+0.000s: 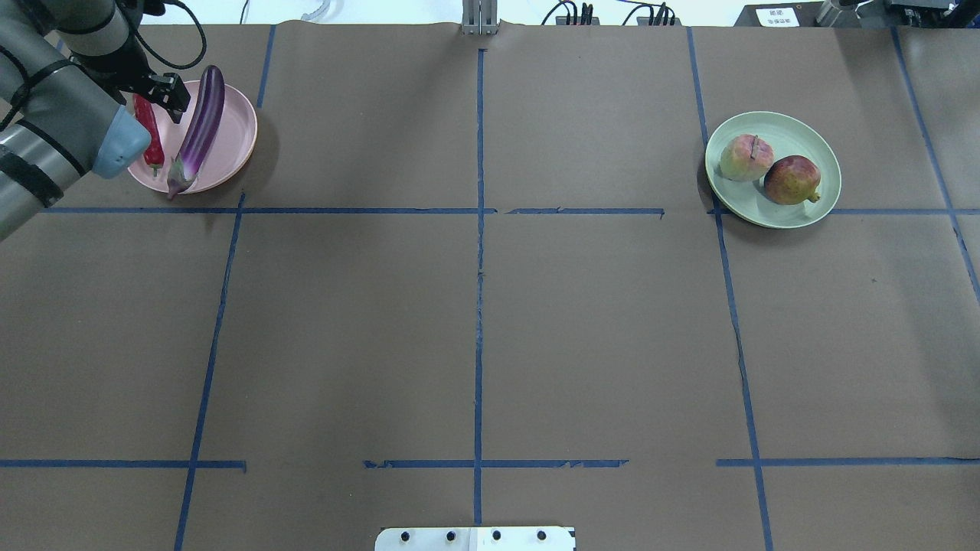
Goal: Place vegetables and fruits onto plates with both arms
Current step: 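Carry the chili pepper with the left gripper onto the pink plate, then release the pepper and withdraw the left arm out of view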
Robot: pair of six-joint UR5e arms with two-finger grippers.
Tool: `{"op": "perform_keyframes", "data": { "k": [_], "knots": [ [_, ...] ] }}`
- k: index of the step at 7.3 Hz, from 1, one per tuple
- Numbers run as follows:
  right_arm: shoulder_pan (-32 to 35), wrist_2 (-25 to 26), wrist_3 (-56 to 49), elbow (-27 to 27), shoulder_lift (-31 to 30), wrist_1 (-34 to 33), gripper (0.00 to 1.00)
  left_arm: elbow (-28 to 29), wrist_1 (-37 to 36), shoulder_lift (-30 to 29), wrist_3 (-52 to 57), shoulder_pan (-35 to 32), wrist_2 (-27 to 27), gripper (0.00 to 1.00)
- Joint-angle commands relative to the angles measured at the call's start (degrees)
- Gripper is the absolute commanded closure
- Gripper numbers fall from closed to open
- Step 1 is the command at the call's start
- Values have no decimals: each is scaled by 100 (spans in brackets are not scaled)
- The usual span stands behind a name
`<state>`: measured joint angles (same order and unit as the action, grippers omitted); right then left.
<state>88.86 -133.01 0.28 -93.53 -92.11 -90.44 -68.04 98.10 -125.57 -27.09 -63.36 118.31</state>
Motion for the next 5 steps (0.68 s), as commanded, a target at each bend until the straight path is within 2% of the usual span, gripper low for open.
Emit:
{"op": "perform_keyframes", "data": {
  "k": [1, 2, 3, 4, 5],
  "knots": [
    [0, -23, 7, 1, -9, 0, 0, -410, -80, 347, 412, -132, 356, 0],
    [0, -23, 7, 10, 0, 0, 0, -516, -263, 497, 990, -542, 812, 0],
    [0, -23, 15, 1, -9, -9, 0, -813, -744, 734, 1822, -955, 1173, 0],
    [0, -23, 24, 10, 0, -9, 0, -1312, -1427, 1093, 2379, -1290, 1212, 0],
    [0, -32, 24, 10, 0, -9, 0, -1621, -1799, 1470, 2950, -1667, 1221, 0]
  ]
}}
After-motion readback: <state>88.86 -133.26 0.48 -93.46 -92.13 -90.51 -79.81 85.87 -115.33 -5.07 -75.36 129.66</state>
